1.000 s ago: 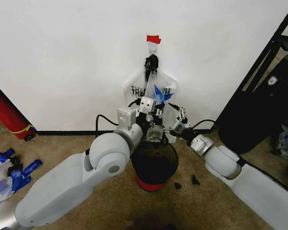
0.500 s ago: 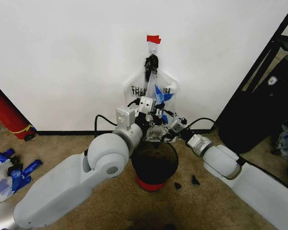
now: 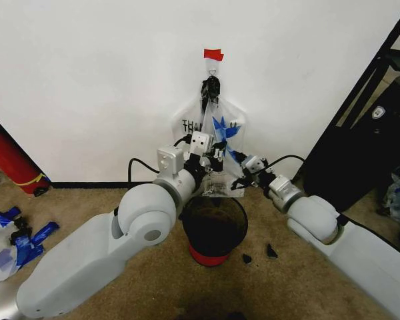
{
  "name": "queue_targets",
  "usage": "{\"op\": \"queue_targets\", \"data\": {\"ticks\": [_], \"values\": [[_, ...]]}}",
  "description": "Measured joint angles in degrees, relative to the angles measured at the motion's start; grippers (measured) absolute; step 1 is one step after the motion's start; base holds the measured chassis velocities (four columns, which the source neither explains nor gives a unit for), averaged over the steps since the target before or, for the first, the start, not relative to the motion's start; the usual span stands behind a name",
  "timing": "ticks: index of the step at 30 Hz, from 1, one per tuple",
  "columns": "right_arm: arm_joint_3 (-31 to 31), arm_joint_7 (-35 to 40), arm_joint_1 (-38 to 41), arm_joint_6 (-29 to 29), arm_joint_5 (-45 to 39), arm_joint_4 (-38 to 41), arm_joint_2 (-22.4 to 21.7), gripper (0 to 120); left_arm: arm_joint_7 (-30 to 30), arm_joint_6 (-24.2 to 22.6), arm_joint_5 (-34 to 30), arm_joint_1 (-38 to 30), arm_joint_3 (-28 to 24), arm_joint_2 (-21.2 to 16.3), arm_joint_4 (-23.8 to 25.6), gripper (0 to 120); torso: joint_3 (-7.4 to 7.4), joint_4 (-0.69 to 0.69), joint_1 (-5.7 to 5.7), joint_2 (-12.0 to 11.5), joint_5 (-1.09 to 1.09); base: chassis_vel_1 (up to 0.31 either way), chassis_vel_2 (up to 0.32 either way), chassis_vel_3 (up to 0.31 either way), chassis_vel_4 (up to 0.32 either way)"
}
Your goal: Pick up the garbage bag from the wall and place it over the trash bin.
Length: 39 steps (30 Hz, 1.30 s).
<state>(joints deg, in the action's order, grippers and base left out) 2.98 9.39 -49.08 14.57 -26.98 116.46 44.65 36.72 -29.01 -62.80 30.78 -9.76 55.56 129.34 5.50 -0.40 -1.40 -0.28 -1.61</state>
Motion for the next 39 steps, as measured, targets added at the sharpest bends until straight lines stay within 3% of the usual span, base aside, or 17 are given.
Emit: {"op": "queue_targets", "data": {"ticks": [4,6,14,18,23,29,39], "values": [[6.4,1.5,-5.6,-2.6,-7.2,2.7,1.9,0,-0.2,0.5,0.0,2.5,2.4,-1.0,1.3,0,0.0,0.02,0.0,0.0,-0.01,0.0,0.0,0.0,0.0],[13.9,1.8,-12.1,-5.0,-13.7,6.8,4.3,0,-0.3,0.9,-0.3,5.4,4.8,-2.2,3.4,0,-0.01,0.0,0.0,0.0,0.0,0.0,0.0,0.0,0.0],[24.4,2.7,-22.6,-6.7,-18.8,16.6,10.7,0,-0.5,1.7,-0.5,14.8,10.9,-4.4,9.8,0,-0.02,0.03,0.0,0.0,-0.01,0.0,0.0,0.0,0.0],[27.4,2.5,-27.9,-6.7,-18.4,20.4,12.7,0,-1.2,2.0,-0.3,19.8,14.0,-5.8,13.4,0,-0.02,0.0,0.01,0.0,0.0,0.0,0.0,0.0,0.0],[30.1,1.9,-34.1,-7.0,-17.1,24.5,15.0,0,-2.3,2.4,2.0,25.1,16.1,-7.1,14.2,0,-0.01,0.01,0.01,0.0,-0.01,0.0,0.0,0.0,0.0],[31.6,1.5,-36.8,-7.3,-16.6,26.5,16.1,0,-3.3,2.7,3.0,26.9,16.6,-7.6,14.2,0,0.0,0.02,0.0,0.0,0.0,0.0,0.0,0.0,0.0],[35.6,1.3,-41.0,-7.2,-17.2,27.1,16.1,0,-5.7,4.6,3.1,27.3,22.4,-11.9,14.1,0,0.0,0.02,0.0,0.0,-0.01,0.0,0.0,0.0,0.0]]}}
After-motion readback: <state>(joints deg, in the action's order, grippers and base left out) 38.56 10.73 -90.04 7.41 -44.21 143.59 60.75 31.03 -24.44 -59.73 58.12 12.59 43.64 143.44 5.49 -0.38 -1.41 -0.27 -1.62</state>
